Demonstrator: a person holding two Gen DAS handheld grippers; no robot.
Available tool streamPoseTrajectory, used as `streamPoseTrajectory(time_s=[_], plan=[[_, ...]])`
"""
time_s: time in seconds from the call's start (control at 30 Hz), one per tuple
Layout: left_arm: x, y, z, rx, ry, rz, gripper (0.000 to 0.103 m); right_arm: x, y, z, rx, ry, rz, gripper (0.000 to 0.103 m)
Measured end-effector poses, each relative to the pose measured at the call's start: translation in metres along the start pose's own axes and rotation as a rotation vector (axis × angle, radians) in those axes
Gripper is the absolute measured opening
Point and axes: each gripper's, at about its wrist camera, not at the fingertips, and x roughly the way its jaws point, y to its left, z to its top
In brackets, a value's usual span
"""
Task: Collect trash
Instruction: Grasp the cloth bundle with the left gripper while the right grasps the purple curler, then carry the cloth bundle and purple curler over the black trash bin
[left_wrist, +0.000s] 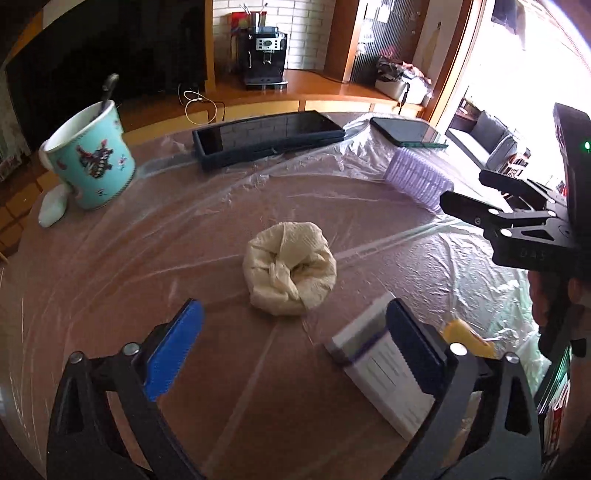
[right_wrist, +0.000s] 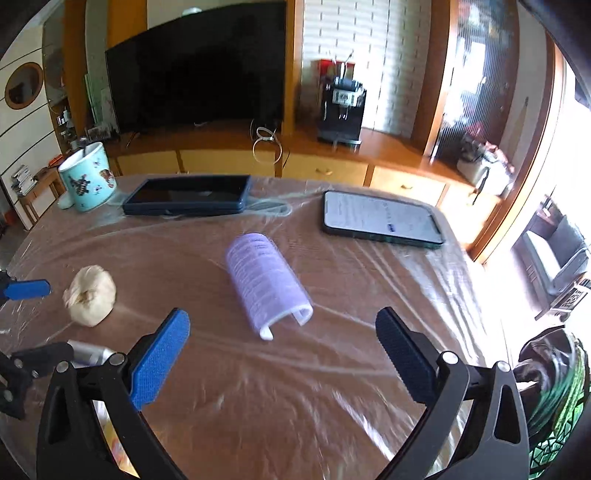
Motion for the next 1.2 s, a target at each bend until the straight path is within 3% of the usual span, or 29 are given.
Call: streamPoseTrajectory(time_s=[0.1,0.3,0.43,0.53,0.83,1.2], plan=[[0.010,0.002,0.008,-0.006,0.011,-0.014,0.089,0.011,0.006,0.004,-0.028,0.020,-0.011,0.097],[0.020,0.005,0.016,0.015,0.024,-0.010,0.075,0.033,0.006,0.008,-0.015,0.074,0.035,0.080],[0.021,0.003,0.016,0.050,0.001,0.039,0.058,0.038,0.006,0.008,0.002,0.087,0.040,0.060],[0.021,0.000,0.015,0.077,-0.014,0.050,0.051,0.037,0.007,0.010,0.006,0.085,0.041,0.045],[0.017,0.007,0.016,0.022,-0.019,0.010,0.051,0.012,0.013,0.006,0.000,0.034,0.074,0.043],[0.003,0.009,0.010,-0.008,-0.029,0.000,0.051,-0.017,0.020,-0.017,0.012,0.040,0.132,0.043]])
